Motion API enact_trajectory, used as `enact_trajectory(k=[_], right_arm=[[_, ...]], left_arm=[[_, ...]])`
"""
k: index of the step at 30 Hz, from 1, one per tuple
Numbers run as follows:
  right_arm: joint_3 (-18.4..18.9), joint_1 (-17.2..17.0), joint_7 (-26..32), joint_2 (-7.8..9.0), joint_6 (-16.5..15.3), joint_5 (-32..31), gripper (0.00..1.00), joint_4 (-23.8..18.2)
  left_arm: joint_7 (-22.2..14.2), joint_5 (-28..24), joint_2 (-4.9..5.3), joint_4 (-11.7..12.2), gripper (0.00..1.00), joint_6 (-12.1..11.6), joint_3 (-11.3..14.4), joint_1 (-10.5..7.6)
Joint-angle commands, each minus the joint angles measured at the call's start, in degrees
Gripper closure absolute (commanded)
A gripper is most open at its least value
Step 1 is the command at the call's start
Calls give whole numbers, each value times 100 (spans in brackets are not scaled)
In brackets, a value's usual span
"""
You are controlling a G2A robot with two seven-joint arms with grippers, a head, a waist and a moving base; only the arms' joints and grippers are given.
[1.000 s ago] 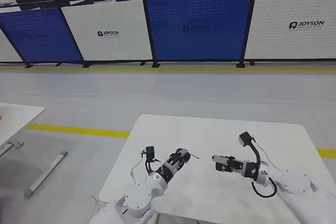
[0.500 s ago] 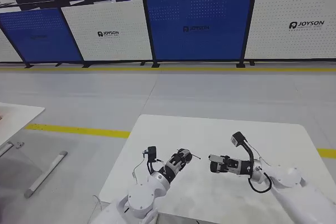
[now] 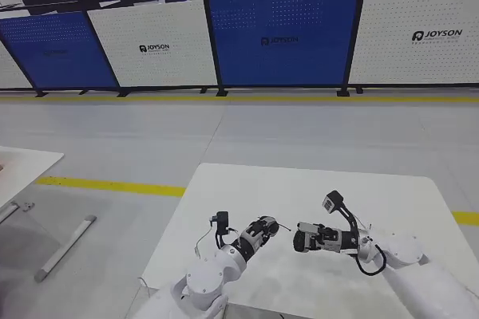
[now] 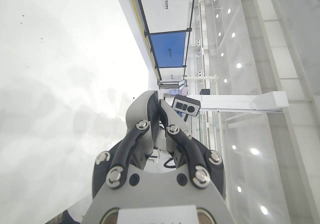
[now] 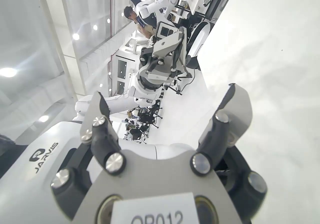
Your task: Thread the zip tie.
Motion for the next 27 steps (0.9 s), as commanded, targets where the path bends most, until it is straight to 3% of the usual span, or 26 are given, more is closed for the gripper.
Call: enact_trajectory(k=[1,10,16,27], right_arm=[[7,-4,4,6,1,-9,0,-18],[9,-32,-64,3,16,-16,0,-52],[-34,6,-253,-65,351,-239,0,-204],[21,-85,-426,-51,432,-357,0,-281]], left_arm=[[-18,-17,-1,5,100,6,-1,-2],[-38,-15,-11,22,100,-28,16,-7],[-136,-86,-60,57,100,96,101,-88],[-139,-110,-82,118,100,47,94,-109]])
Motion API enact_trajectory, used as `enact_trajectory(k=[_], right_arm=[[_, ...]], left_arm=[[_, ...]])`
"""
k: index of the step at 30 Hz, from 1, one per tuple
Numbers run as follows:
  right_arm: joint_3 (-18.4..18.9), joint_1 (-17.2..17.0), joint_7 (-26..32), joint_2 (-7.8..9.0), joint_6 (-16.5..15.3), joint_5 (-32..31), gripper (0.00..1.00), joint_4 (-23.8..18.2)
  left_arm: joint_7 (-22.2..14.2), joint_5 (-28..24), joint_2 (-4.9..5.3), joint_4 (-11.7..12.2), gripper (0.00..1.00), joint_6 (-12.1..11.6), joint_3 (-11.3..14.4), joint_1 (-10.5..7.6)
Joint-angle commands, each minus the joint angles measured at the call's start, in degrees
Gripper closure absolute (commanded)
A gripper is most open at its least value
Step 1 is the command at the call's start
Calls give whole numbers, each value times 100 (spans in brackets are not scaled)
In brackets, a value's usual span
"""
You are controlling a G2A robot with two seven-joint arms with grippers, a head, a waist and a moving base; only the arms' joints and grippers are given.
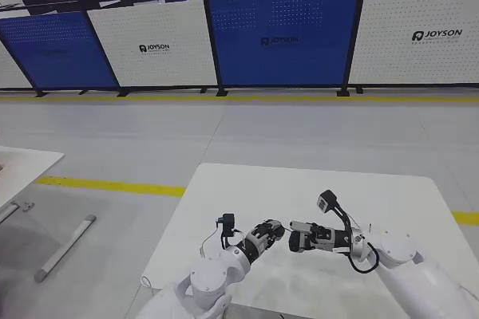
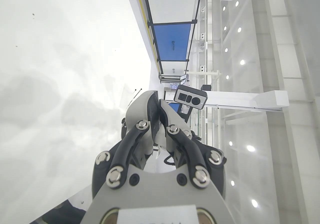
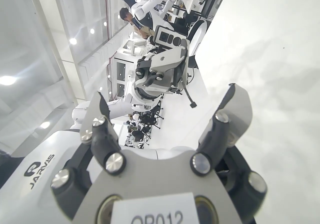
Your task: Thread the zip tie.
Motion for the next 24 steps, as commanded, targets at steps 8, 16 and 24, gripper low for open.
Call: enact_trajectory(k=[8,16,24], right_arm=[[281,-192,-11,39,182,16,46,-5],[351,-193,40,-6,283,-19,69,58],[391,-193,100,-62,369,19,93,138]], left_arm=[[-144,-50,-36,34,100,-107,-68,-26],[-218,-82,-65,55,100,-124,-112,-3],[-253,-59,-88,51,100,-78,-153,13]])
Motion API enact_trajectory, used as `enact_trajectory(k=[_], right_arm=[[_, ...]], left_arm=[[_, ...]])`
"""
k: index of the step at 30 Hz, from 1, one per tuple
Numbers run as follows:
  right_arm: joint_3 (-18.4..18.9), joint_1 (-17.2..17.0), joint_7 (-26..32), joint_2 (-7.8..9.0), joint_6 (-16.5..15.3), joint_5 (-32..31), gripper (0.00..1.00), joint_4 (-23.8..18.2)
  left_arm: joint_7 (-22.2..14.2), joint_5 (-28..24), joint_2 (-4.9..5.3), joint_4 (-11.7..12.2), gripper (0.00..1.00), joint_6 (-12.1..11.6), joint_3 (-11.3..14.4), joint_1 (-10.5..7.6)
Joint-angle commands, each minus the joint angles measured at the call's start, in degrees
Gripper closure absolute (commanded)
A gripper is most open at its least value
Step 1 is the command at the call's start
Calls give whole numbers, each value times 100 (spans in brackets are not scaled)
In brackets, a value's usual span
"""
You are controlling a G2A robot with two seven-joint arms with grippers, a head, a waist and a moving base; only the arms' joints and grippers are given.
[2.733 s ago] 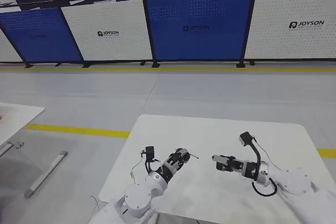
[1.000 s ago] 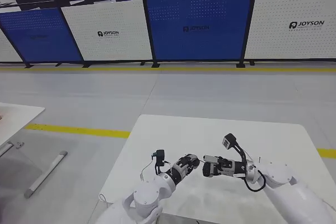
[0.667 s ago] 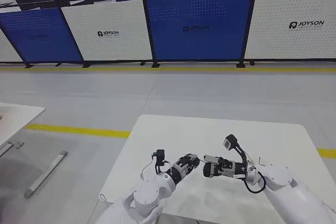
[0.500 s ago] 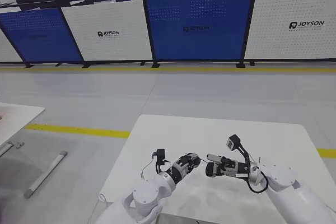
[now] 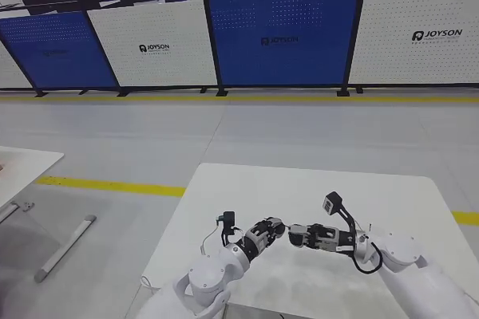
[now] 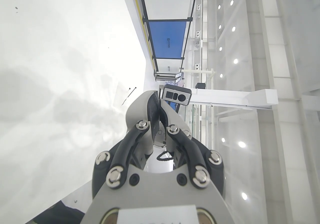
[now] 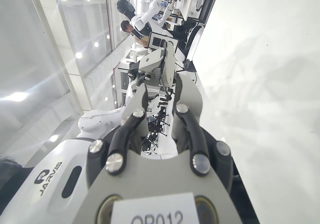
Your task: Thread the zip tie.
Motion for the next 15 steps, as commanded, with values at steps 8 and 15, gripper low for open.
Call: enact_trajectory(k=[8,15], right_arm=[[53,-7,68,-52,22,-10,100,65],[84,-2,193,-90,106,9,78,106]], left_arm=[[12,35,-33,10,100,-9,-22,12],[-9,123,-47,-11,100,-50,-47,71]])
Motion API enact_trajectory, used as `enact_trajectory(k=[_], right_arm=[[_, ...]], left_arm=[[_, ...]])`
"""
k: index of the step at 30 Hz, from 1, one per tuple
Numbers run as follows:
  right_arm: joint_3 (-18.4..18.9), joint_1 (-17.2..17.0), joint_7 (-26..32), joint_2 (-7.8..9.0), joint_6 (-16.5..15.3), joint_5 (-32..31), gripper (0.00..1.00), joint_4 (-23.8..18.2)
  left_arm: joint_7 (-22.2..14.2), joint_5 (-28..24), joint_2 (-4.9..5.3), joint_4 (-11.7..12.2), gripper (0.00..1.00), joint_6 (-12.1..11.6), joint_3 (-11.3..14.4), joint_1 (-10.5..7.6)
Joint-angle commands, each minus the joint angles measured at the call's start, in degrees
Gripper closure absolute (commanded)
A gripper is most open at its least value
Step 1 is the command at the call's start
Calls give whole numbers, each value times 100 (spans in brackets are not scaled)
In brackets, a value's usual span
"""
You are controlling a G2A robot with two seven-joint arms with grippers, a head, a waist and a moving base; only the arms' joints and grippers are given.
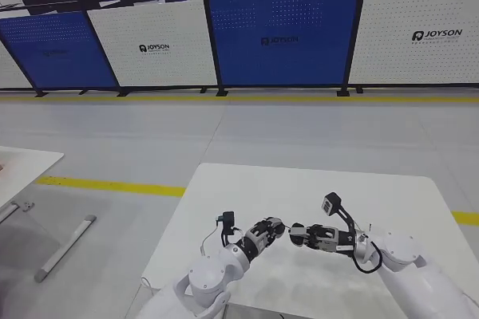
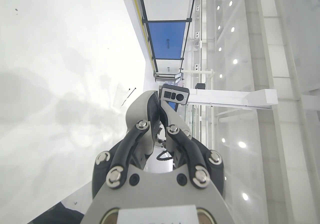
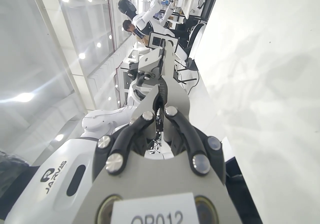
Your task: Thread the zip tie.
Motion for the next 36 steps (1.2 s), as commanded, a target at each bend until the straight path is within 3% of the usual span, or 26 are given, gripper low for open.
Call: enact_trajectory(k=[1,2,5,9,11,16,19,24,27,36], right_arm=[[7,8,37,-13,1,7,24,23],[10,10,47,-18,-5,5,3,33],[37,1,75,-33,-55,12,0,67],[94,-27,87,-40,-94,4,19,91],[128,-45,88,-41,-104,-7,47,96],[179,-81,111,-49,-96,-31,61,89],[198,-89,126,-59,-84,-45,76,96],[232,-105,138,-76,-95,-48,87,111],[252,-122,165,-87,-116,-37,100,130],[233,-85,407,-122,-4,-122,100,145]], left_arm=[[-3,28,-4,-6,100,-3,-7,16],[-6,39,-6,-9,100,-2,-9,21],[-14,71,-14,-13,100,3,-12,35],[-18,101,-27,-11,100,19,-11,37],[-16,104,-35,-10,100,24,-11,39],[-10,123,-53,-7,100,22,-5,43],[-6,133,-63,-7,100,20,-10,49],[20,122,-81,-13,100,-4,-27,62],[16,121,-91,-13,100,-14,-35,68],[-27,153,-116,-23,100,-27,-50,87]])
